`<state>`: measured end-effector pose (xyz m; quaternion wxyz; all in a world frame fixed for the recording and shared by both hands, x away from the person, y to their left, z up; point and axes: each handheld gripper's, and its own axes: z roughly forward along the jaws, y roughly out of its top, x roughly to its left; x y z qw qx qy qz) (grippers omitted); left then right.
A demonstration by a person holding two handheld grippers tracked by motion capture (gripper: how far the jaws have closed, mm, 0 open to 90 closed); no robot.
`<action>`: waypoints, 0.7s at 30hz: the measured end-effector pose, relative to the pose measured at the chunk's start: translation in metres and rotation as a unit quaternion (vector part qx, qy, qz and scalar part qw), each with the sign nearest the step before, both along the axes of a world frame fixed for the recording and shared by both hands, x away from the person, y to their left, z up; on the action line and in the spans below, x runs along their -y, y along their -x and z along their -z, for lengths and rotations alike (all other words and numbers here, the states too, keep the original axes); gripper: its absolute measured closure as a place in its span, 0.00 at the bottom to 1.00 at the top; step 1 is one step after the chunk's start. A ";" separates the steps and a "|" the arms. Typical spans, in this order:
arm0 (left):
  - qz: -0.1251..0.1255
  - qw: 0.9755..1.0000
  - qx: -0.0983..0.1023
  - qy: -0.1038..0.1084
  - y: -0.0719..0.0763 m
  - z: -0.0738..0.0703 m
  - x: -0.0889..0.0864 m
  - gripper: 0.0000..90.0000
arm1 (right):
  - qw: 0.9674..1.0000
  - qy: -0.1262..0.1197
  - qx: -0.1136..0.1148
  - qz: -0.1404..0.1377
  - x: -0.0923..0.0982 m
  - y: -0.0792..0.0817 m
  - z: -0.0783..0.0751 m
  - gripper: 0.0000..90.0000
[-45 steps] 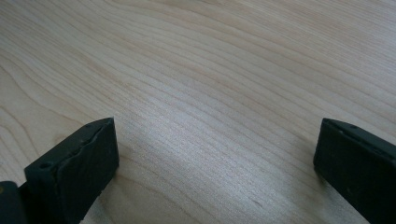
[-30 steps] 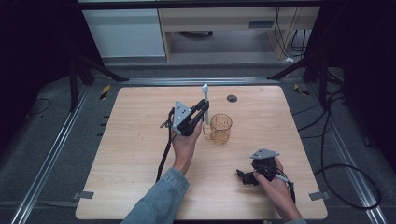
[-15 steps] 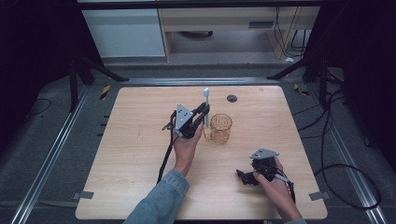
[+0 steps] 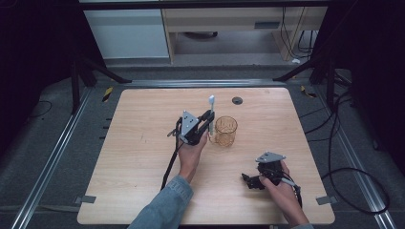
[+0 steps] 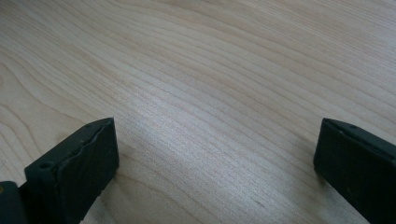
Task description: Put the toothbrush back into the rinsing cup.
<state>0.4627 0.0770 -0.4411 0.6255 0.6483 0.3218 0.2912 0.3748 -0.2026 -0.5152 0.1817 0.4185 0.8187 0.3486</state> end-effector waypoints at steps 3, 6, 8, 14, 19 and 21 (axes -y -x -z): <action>0.001 1.000 -0.002 0.000 0.001 0.004 0.000 0.87 | 1.000 0.001 0.001 -0.001 0.000 0.000 0.000 0.00; 0.000 1.000 -0.003 -0.009 0.001 0.008 0.001 0.87 | 1.000 0.000 0.000 -0.001 0.000 0.000 0.000 0.00; 0.000 1.000 -0.006 -0.008 0.000 0.009 -0.001 0.87 | 1.000 0.000 0.000 -0.001 0.000 0.000 0.000 0.00; 0.000 1.000 -0.009 -0.005 0.001 0.012 -0.002 0.87 | 1.000 0.001 0.001 -0.001 0.000 0.000 0.000 0.00; 0.000 1.000 -0.012 -0.011 0.002 0.014 -0.002 0.87 | 1.000 0.001 0.001 -0.001 0.000 0.000 0.000 0.00; -0.001 1.000 -0.016 -0.013 0.003 0.014 -0.002 0.87 | 1.000 0.001 0.002 -0.002 0.000 0.000 0.000 0.00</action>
